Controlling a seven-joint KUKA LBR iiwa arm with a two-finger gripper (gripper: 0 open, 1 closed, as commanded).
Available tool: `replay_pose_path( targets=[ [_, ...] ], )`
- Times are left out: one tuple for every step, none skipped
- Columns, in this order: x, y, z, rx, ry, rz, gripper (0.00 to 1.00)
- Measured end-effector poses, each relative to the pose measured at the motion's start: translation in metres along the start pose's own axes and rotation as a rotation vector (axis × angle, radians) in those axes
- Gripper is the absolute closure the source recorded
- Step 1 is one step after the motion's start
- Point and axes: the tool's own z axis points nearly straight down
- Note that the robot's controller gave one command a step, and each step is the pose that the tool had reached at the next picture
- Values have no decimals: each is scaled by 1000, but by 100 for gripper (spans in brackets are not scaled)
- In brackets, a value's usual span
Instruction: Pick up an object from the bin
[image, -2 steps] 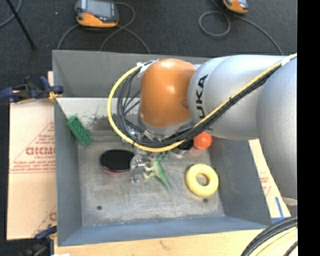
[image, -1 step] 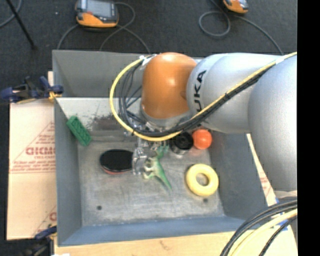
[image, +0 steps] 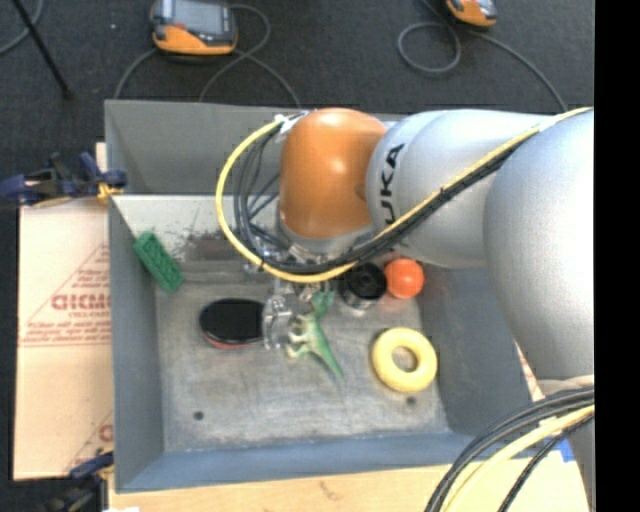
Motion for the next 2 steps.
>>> replay_pose_path(
  targets=[
    [2, 0, 67, 0, -5, -81, 0],
    [-8, -2, 82, -6, -10, -32, 100]
  ],
)
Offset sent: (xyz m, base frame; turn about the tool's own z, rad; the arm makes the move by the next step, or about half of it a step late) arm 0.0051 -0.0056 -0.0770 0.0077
